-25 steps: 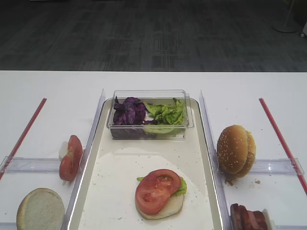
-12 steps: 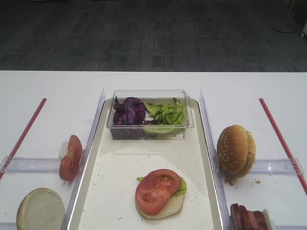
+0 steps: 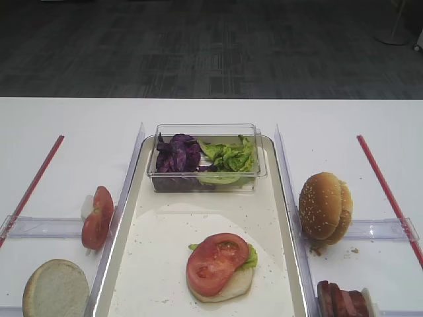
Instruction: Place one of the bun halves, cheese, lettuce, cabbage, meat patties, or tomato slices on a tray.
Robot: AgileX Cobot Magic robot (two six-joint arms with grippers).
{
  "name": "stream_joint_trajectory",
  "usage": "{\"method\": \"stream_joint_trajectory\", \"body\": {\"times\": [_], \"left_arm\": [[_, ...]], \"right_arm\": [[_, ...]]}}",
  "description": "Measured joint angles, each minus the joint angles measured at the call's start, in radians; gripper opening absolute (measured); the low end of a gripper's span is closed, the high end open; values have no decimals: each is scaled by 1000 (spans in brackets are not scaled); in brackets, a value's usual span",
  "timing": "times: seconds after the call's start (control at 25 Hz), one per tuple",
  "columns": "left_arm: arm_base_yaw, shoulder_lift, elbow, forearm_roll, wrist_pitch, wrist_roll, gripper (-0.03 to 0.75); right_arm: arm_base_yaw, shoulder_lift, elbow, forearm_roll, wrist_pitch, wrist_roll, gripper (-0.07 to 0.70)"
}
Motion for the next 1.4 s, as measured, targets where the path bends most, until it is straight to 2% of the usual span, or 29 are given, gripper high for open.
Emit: {"method": "stream_joint_trajectory", "body": {"times": [1.4], "left_arm": [[0, 0, 0, 0, 0, 3, 632]], "right_arm": [[0, 0, 0, 0, 0, 0, 36]]}}
